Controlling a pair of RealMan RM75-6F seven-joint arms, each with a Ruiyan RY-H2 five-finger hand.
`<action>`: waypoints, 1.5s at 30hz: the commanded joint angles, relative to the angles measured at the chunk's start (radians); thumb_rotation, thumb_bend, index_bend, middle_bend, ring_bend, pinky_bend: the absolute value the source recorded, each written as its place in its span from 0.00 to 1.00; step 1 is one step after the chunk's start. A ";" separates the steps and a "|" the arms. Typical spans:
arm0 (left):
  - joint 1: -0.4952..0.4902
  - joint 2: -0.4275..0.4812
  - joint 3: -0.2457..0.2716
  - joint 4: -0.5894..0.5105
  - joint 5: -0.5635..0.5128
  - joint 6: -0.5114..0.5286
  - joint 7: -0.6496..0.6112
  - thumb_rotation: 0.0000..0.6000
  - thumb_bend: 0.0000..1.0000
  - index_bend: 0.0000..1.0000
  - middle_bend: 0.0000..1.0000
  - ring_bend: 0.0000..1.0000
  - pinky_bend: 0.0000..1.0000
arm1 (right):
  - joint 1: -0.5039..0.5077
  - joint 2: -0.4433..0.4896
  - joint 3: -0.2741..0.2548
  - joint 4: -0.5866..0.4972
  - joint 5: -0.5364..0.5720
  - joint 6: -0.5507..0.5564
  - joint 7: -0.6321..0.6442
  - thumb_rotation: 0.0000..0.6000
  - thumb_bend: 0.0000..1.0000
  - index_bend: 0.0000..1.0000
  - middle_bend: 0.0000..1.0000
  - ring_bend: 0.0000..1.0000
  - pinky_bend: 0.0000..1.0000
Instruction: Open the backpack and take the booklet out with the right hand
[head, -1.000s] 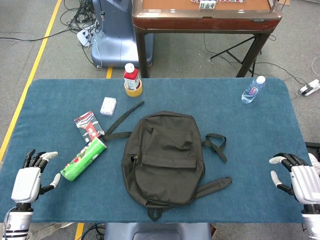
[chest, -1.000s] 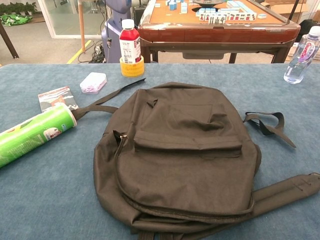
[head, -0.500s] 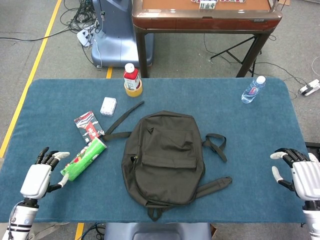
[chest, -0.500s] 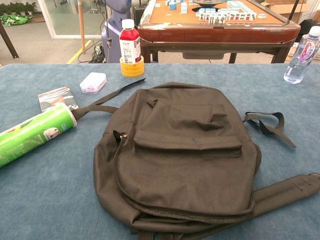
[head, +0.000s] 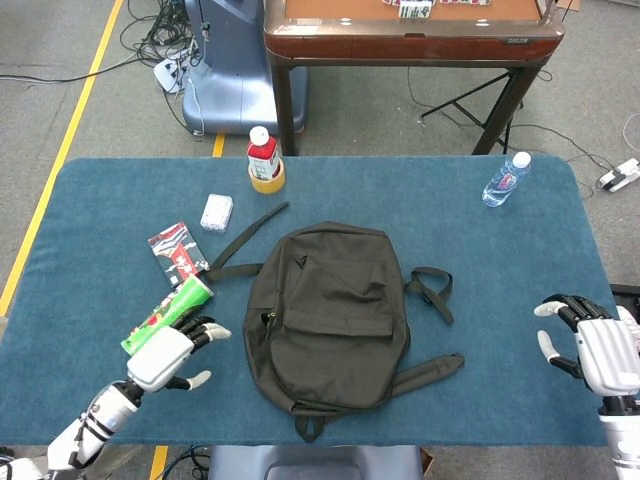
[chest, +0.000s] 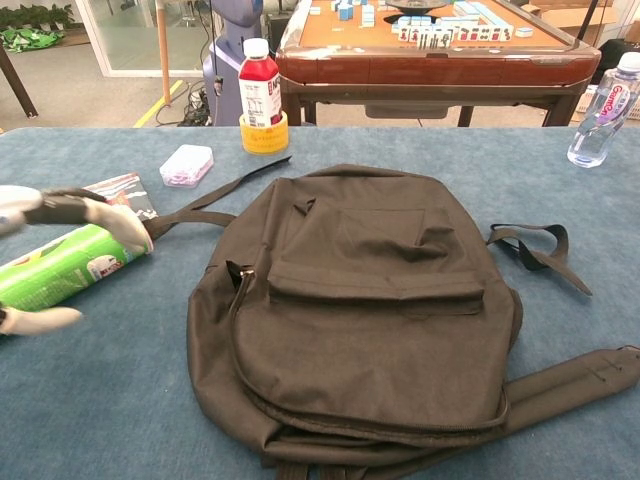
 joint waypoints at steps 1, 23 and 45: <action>-0.049 -0.060 0.008 0.036 0.033 -0.040 0.000 1.00 0.31 0.25 0.25 0.16 0.00 | -0.001 0.002 0.000 0.000 0.003 0.001 0.002 1.00 0.35 0.40 0.33 0.27 0.37; -0.151 -0.388 0.032 0.269 0.056 -0.051 0.119 1.00 0.29 0.23 0.24 0.16 0.00 | -0.025 0.011 -0.009 0.013 0.020 0.016 0.030 1.00 0.36 0.40 0.33 0.27 0.37; -0.198 -0.548 -0.029 0.334 -0.049 -0.035 0.135 1.00 0.49 0.44 0.24 0.18 0.00 | -0.046 0.024 -0.010 0.033 0.017 0.040 0.071 1.00 0.35 0.40 0.33 0.27 0.37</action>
